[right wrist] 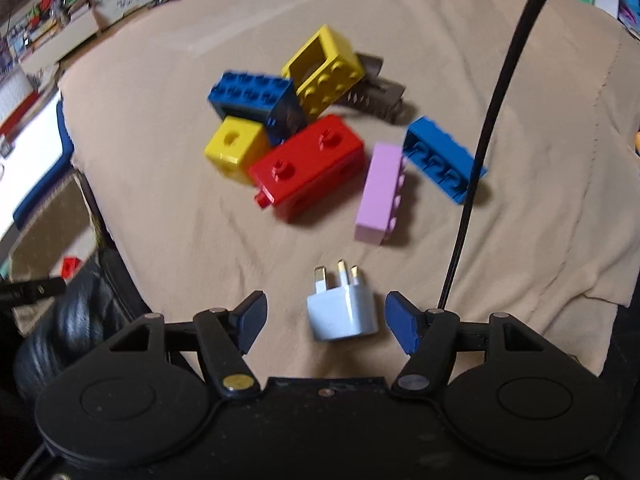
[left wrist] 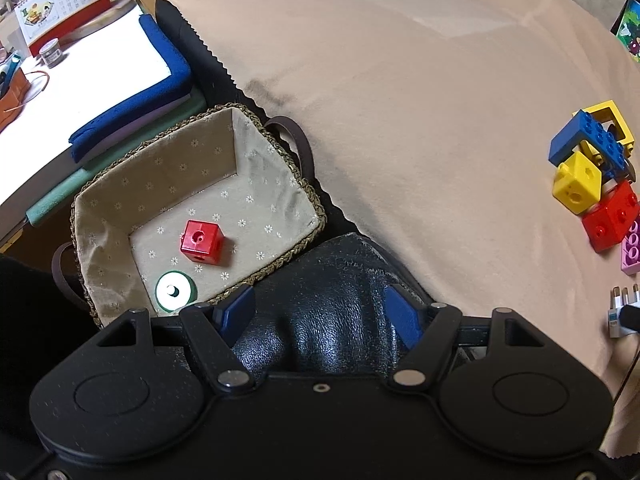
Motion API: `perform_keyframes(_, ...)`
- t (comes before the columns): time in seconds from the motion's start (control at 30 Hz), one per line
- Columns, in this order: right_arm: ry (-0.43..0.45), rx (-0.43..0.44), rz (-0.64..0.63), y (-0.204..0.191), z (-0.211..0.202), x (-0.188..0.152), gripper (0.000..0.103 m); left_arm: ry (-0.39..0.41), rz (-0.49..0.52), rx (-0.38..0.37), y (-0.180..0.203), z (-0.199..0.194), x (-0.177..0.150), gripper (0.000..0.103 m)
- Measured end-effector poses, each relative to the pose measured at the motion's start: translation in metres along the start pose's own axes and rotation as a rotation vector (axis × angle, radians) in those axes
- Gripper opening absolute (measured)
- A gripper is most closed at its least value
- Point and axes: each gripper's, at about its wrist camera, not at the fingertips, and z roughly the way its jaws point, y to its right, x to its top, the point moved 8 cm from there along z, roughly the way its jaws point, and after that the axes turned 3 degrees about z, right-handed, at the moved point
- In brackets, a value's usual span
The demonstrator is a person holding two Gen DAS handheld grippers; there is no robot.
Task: Organize rigid objects
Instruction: 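Return the right tool to the pile and grasp the white plug adapter, then grasp the blue flat brick with the left tool while the right holds the adapter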
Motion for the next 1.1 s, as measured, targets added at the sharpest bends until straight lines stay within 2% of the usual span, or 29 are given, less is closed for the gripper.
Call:
perform_keyframes(0.1,0.013,-0.059,-0.038,-0.005,0.005,-0.004,0.065,0.001,0.009,0.001,0.003,0.001,0.0,0.067)
perform_keyframes(0.2,0.02,-0.096,-0.051,-0.001,0.011,-0.004,0.061,0.002,0.023,-0.007,0.008,0.001,0.0,0.067)
perform_keyframes(0.3,-0.022,-0.085,-0.055,0.003,0.019,-0.008,0.043,-0.006,0.041,-0.021,0.015,0.003,0.001,0.067)
perform_keyframes(0.43,-0.039,-0.04,-0.024,0.008,0.019,-0.007,0.042,-0.002,0.096,-0.037,0.035,0.0,0.006,0.067)
perform_keyframes(0.6,-0.004,0.009,0.059,0.023,0.006,0.007,0.041,0.023,0.184,-0.066,0.077,-0.006,0.028,0.068)
perform_keyframes(0.63,0.007,0.013,0.073,0.027,0.003,0.01,0.041,0.028,0.207,-0.073,0.089,-0.008,0.035,0.069)
perform_keyframes(0.7,0.026,0.024,0.102,0.034,-0.002,0.016,0.039,0.049,0.248,-0.082,0.111,-0.012,0.048,0.082)
perform_keyframes(0.83,0.054,0.049,0.172,0.051,-0.004,0.028,0.037,0.097,0.333,-0.103,0.161,-0.021,0.072,0.083)
perform_keyframes(0.9,0.062,0.045,0.185,0.057,-0.003,0.029,0.037,0.094,0.359,-0.122,0.184,-0.019,0.083,0.089)
perform_keyframes(1.1,0.081,0.064,0.242,0.08,-0.002,0.033,0.037,0.09,0.397,-0.105,0.222,-0.004,0.101,0.089)
